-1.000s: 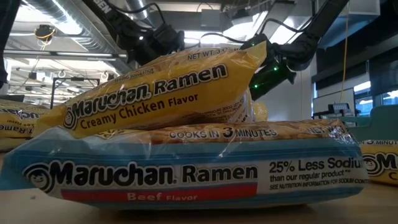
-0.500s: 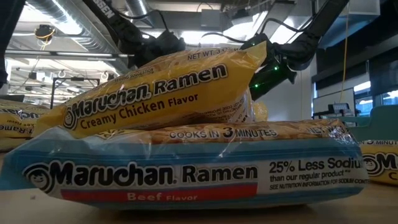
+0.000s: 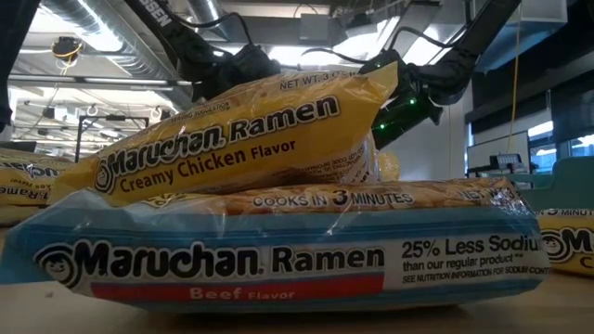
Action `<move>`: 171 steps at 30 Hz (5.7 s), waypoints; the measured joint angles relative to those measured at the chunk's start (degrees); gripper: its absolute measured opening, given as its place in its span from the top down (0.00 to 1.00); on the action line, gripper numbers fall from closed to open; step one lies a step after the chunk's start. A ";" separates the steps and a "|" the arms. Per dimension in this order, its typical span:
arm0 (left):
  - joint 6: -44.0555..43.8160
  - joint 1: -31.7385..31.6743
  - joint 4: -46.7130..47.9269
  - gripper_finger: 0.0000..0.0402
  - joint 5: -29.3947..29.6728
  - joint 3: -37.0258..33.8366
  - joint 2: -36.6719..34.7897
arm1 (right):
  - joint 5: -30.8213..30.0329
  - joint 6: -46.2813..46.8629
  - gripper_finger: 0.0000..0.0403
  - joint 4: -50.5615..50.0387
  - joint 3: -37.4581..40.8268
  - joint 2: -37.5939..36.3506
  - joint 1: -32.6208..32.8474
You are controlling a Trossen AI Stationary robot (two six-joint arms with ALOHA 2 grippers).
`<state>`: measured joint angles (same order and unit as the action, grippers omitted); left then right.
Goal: Sort Maruchan noodles
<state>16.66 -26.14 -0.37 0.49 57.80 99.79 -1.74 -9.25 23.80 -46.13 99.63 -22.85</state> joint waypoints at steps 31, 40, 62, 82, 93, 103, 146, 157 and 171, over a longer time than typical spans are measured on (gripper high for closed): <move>-20.24 17.23 7.04 0.41 7.76 -14.43 -28.34 | -2.16 3.45 0.55 -15.67 -0.04 -19.04 10.84; -30.56 32.99 -9.13 0.41 4.98 -25.91 -32.25 | 1.56 5.79 0.55 -10.02 -0.04 -18.58 24.60; -38.83 60.34 -23.18 0.41 21.46 -21.21 -15.58 | -3.19 12.01 0.29 7.32 -5.21 -8.01 51.56; -34.27 65.59 -21.63 0.41 21.07 -15.78 -5.88 | -19.48 11.60 0.27 -12.18 -11.67 1.17 63.49; -32.63 65.54 -18.37 0.41 23.01 -15.78 -4.30 | -29.68 -0.41 0.34 -12.87 -11.72 7.64 62.18; -33.07 64.06 -18.63 0.41 24.06 -15.82 -1.01 | -34.53 -9.54 0.38 -13.32 -11.67 9.40 62.18; -34.16 61.67 -20.83 0.41 24.14 -15.82 -1.05 | -27.25 -7.60 0.71 -10.50 -11.67 12.52 58.36; -35.71 63.34 -20.53 0.41 24.56 -15.82 -6.21 | -28.61 -5.62 0.98 -10.36 -11.62 12.66 58.51; -35.58 64.20 -19.40 0.41 25.01 -15.80 -11.19 | -30.16 1.66 1.00 -10.68 -14.53 7.49 58.52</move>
<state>-18.92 38.06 -19.77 25.51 42.00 88.60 -31.90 -7.59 13.12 -60.66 107.13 35.66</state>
